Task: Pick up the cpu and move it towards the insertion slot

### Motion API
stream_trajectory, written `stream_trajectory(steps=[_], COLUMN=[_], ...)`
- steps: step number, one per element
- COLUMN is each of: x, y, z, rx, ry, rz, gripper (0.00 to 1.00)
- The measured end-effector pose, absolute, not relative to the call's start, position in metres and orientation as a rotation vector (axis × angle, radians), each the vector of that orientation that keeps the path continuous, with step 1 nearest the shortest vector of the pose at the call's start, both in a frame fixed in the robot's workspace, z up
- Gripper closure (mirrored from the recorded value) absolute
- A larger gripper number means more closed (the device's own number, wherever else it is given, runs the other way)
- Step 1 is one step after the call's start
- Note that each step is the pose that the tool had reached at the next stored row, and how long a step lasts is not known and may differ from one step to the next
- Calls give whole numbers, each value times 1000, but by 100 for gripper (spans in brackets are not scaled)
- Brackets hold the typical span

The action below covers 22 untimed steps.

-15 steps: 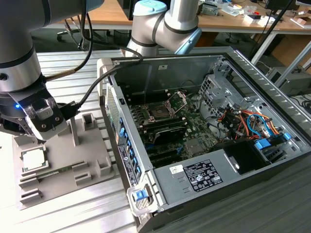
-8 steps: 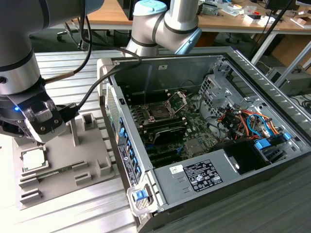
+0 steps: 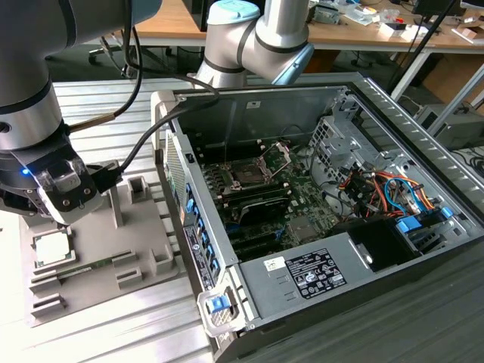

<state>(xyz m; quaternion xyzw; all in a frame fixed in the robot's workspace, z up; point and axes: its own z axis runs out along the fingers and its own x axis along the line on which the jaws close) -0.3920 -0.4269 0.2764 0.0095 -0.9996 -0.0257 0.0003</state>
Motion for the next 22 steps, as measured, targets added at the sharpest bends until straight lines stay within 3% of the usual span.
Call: stream_trajectory(steps=[22], x=[-394], y=[-429], z=[271], rx=[30], ry=[-3140], rz=[-81], gripper=[89])
